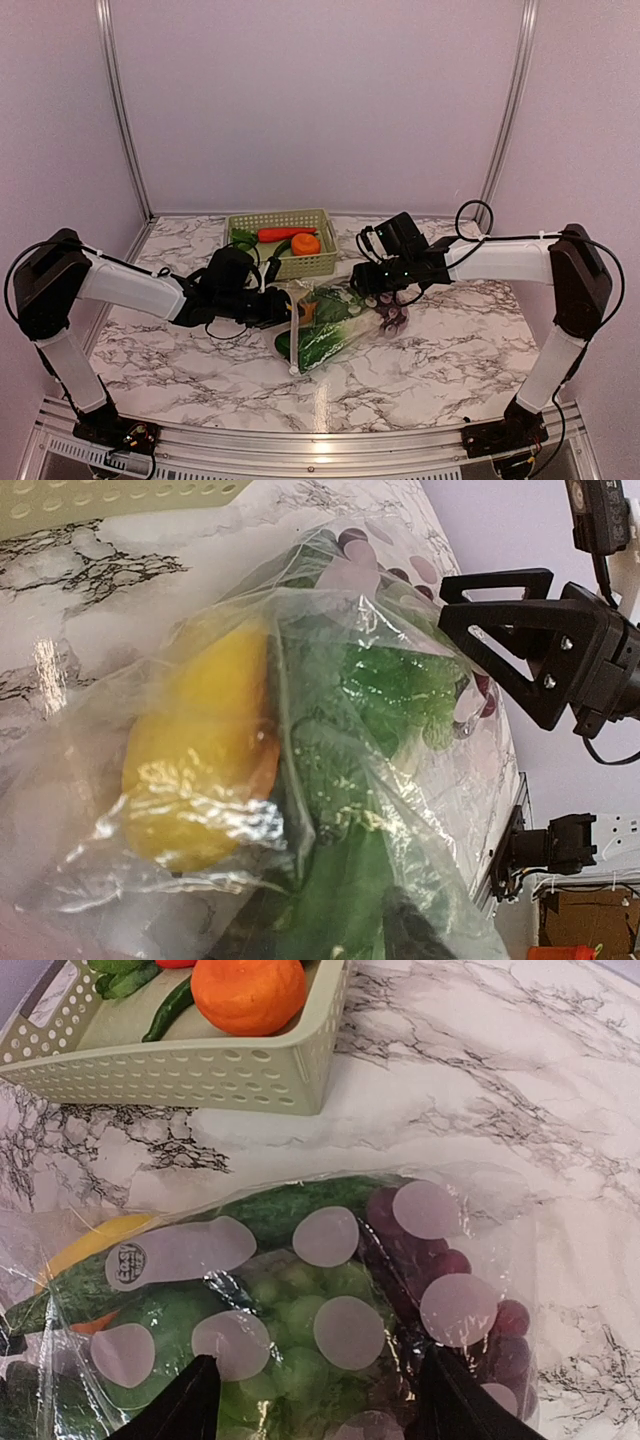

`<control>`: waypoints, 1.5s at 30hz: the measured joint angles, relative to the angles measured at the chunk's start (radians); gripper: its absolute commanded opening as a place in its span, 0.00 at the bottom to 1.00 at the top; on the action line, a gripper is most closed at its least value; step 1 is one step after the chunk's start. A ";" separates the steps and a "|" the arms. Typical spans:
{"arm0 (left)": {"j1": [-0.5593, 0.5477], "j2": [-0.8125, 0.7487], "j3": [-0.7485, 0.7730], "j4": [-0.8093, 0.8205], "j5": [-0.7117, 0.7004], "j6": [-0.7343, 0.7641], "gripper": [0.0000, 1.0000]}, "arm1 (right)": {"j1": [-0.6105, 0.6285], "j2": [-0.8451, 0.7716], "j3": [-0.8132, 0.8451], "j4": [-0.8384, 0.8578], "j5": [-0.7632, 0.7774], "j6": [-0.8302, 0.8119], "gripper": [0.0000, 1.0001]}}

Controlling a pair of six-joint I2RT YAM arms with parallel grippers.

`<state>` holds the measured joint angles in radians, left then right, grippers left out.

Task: Open the zip-top bag and remove the fake food
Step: Pick up the fake vegetable from the zipper food storage bag.

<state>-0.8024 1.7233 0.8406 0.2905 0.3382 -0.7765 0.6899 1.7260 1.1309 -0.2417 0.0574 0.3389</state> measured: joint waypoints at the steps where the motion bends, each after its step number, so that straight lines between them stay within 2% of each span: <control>1: 0.000 -0.002 0.000 -0.001 0.003 0.003 0.39 | 0.000 0.000 0.000 -0.001 -0.001 0.000 0.66; 18: 0.000 0.011 0.008 -0.022 0.075 0.065 0.40 | -0.008 0.000 0.000 0.001 0.055 0.011 0.67; 25: 0.004 0.018 0.067 -0.106 0.100 0.074 0.41 | -0.014 -0.002 0.080 -0.106 0.045 0.108 0.67; 30: 0.004 0.002 0.050 -0.108 0.066 0.056 0.41 | -0.013 -0.019 0.074 -0.090 0.040 0.148 0.68; 36: 0.005 -0.005 -0.072 -0.009 -0.050 -0.009 0.41 | -0.010 -0.033 -0.016 -0.009 0.040 0.137 0.68; 45: 0.008 0.050 -0.048 0.211 -0.162 -0.146 0.40 | -0.007 0.024 -0.006 0.018 0.029 0.094 0.67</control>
<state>-0.7948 1.7733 0.7921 0.5011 0.1764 -0.9222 0.6827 1.7504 1.1252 -0.2237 0.0860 0.4332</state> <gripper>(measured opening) 0.405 0.671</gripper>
